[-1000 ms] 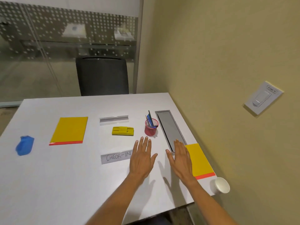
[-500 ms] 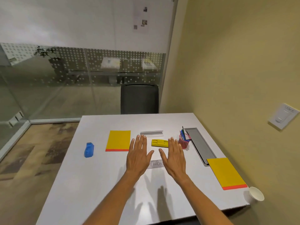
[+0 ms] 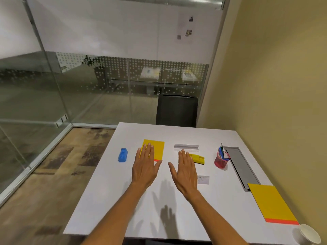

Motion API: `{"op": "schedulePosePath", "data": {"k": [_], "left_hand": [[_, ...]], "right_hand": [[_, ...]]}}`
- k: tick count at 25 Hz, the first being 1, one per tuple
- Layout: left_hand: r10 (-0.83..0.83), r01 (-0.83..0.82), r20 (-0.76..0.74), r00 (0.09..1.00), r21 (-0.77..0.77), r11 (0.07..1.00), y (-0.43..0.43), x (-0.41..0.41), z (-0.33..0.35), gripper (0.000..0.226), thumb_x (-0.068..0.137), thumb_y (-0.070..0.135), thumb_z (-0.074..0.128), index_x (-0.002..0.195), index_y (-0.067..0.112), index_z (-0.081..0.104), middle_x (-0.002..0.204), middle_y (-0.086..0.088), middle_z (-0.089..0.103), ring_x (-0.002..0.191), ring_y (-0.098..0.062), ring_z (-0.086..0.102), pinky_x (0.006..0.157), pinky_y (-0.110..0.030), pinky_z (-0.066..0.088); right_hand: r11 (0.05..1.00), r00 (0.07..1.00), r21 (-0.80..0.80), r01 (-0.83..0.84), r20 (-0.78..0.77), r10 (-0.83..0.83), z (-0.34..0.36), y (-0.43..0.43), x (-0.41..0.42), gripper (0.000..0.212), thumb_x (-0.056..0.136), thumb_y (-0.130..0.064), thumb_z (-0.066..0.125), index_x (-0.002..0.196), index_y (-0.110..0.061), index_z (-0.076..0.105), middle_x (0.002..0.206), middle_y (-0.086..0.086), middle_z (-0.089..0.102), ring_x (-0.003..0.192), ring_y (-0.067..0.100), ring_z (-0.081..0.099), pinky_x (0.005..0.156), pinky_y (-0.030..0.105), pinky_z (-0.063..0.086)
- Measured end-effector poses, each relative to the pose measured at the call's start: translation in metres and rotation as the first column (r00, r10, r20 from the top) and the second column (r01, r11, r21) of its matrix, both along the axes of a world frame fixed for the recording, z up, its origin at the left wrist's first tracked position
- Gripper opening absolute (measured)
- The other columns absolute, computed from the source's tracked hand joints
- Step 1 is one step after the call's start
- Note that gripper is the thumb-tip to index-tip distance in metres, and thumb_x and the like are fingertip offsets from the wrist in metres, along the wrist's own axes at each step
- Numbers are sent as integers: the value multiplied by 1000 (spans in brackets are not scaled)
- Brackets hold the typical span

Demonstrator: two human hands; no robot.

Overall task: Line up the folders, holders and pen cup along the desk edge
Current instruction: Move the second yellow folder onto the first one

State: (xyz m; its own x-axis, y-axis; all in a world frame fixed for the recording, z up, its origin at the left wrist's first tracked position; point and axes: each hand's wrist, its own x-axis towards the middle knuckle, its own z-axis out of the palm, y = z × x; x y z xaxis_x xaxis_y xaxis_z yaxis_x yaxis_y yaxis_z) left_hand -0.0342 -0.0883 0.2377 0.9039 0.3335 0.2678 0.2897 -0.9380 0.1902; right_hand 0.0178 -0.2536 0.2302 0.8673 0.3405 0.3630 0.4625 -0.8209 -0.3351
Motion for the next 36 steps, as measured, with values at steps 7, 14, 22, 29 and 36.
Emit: {"op": "schedulePosePath", "data": {"k": [7, 14, 22, 29, 36], "left_hand": [[-5, 3, -86, 996, -26, 1000, 55, 27, -44, 101, 78, 75, -21, 158, 18, 1, 168, -4, 6, 156, -25, 3, 127, -43, 4], [-96, 79, -144, 985, -119, 990, 129, 107, -84, 108, 79, 75, -22, 157, 12, 18, 165, -8, 21, 154, -29, 18, 125, -43, 5], [-152, 111, -234, 960, -180, 977, 197, 190, -156, 114, 72, 72, -34, 158, 10, 9, 168, -9, 11, 156, -27, 10, 129, -42, 7], [-169, 93, -305, 937, -248, 964, 215, 238, -221, 119, 65, 72, -41, 158, 13, 2, 169, -9, 4, 157, -25, 5, 128, -38, 5], [-173, 32, -352, 920, -370, 928, 230, 264, -256, 103, 80, 72, -22, 158, 10, 3, 168, -11, 0, 157, -27, 5, 128, -39, 16]], "right_hand": [[1000, 999, -30, -8, -35, 7, -25, 49, 25, 73, 96, -60, 26, 153, -14, 20, 162, 4, 20, 151, 20, 14, 122, 31, 4], [996, 990, -76, 43, -131, -53, -65, 124, 100, 74, 97, -60, 27, 154, -15, 15, 163, 2, 14, 152, 17, 9, 124, 31, 3], [990, 963, -99, 99, -242, -121, -125, 191, 175, 73, 96, -61, 26, 154, -16, 18, 162, 2, 19, 151, 17, 13, 123, 30, 6], [983, 933, -173, 56, -342, -113, -189, 214, 217, 74, 96, -61, 26, 153, -14, 20, 162, 5, 20, 151, 20, 16, 122, 32, 12], [970, 875, -244, -1, -470, -118, -238, 224, 250, 75, 96, -61, 31, 153, -13, 19, 163, 6, 17, 150, 24, 18, 122, 37, 19]]}}
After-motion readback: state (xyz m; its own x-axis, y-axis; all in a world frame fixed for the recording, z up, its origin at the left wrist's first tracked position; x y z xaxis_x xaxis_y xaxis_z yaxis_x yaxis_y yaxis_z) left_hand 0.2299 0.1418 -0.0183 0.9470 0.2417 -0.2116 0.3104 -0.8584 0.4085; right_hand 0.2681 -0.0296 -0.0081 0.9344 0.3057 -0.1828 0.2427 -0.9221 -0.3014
